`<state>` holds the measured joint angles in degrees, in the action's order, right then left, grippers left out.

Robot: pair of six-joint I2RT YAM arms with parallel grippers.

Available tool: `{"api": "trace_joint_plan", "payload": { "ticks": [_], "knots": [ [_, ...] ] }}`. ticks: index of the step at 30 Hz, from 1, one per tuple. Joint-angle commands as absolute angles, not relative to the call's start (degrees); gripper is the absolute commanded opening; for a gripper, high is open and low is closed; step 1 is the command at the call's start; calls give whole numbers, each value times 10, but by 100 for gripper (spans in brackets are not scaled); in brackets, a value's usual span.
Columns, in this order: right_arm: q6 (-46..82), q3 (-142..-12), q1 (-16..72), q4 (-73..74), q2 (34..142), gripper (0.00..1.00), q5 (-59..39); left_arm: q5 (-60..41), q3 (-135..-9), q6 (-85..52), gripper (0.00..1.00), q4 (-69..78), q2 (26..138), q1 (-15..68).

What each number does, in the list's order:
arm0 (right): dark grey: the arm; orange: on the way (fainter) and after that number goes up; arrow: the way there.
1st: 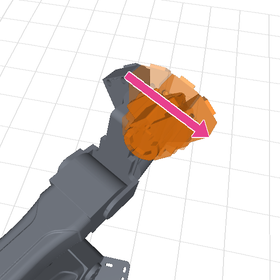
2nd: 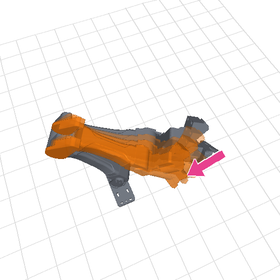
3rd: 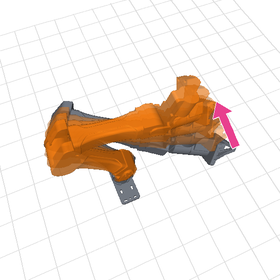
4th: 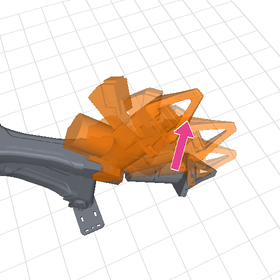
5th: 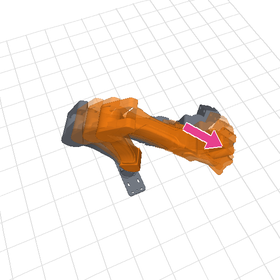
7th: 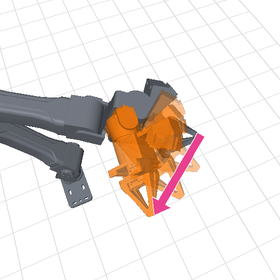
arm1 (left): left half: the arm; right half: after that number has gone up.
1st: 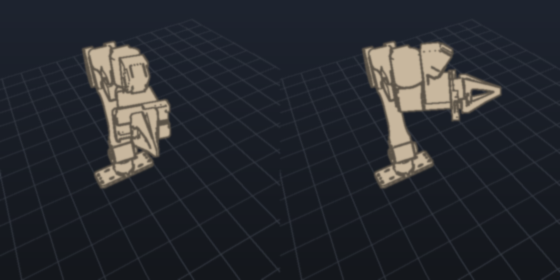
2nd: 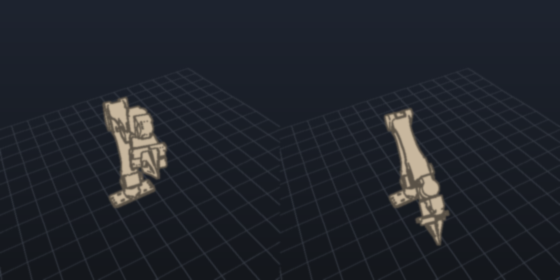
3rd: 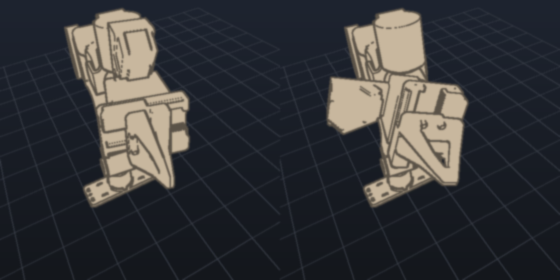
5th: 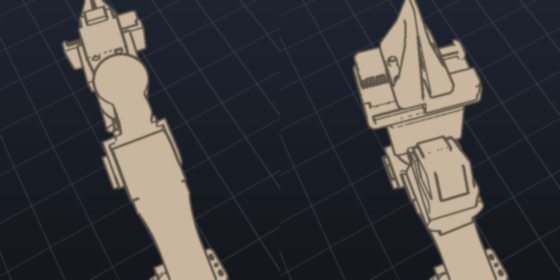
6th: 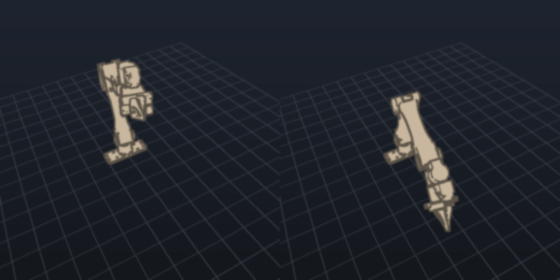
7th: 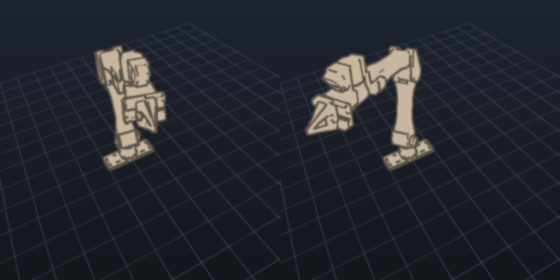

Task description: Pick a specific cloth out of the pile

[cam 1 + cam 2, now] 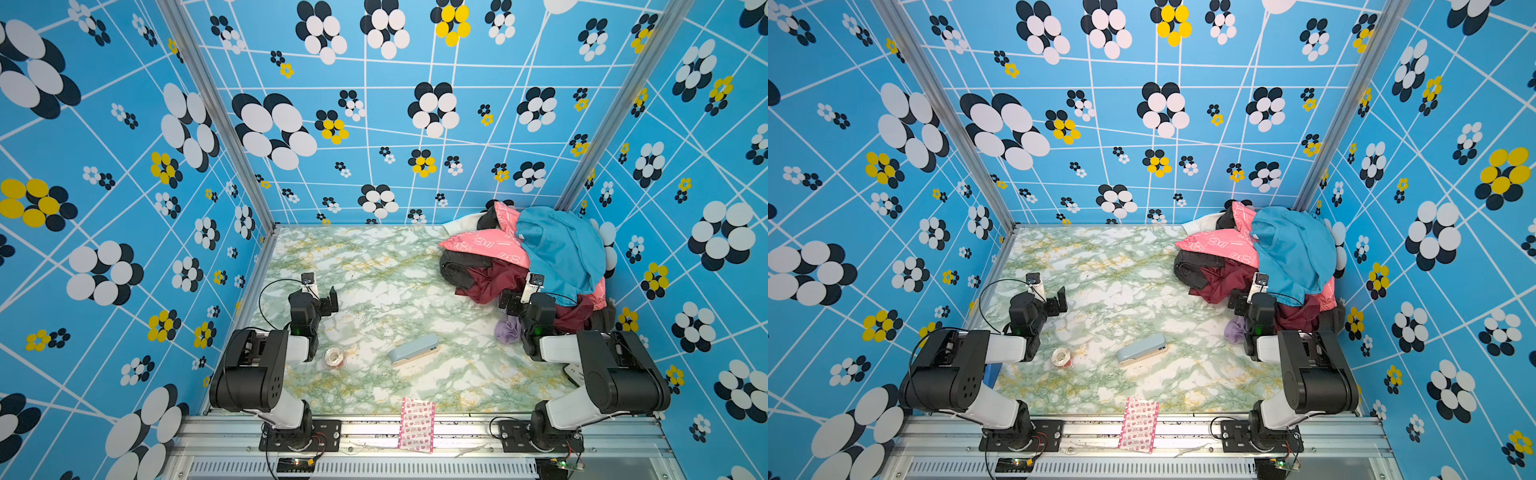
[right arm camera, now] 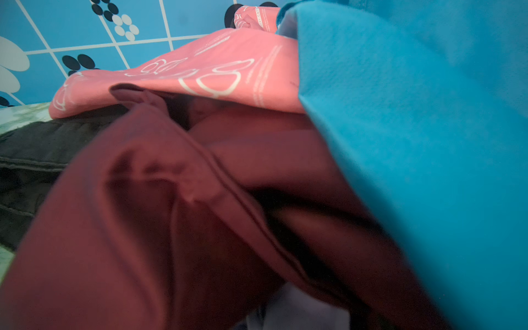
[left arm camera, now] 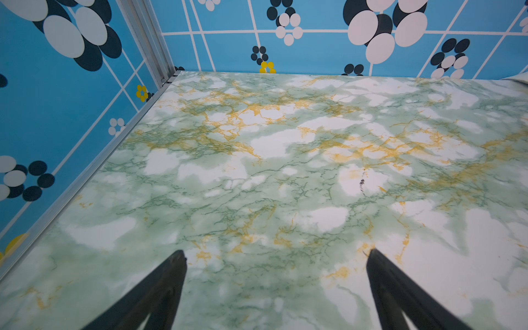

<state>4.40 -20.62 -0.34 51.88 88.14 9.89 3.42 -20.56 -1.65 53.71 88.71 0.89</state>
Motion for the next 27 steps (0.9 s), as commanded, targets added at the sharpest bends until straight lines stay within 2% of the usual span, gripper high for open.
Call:
{"api": "trace_joint_plan", "payload": {
  "ticks": [1,12,14,19,23,27],
  "knots": [
    [38,-214,-2,521,881,99,96,30,-218,-7,99,530,887,14],
    [37,-213,-2,524,880,99,98,37,-216,-7,99,534,884,14],
    [45,-217,-1,512,867,99,123,61,-225,-12,99,490,852,17],
    [51,-297,1,252,763,99,128,108,-290,-28,99,251,726,29],
    [57,-334,24,127,693,99,123,136,-308,-46,99,154,648,67],
    [57,-405,61,-23,646,99,158,157,-347,-79,100,39,596,108]
  ]
}}
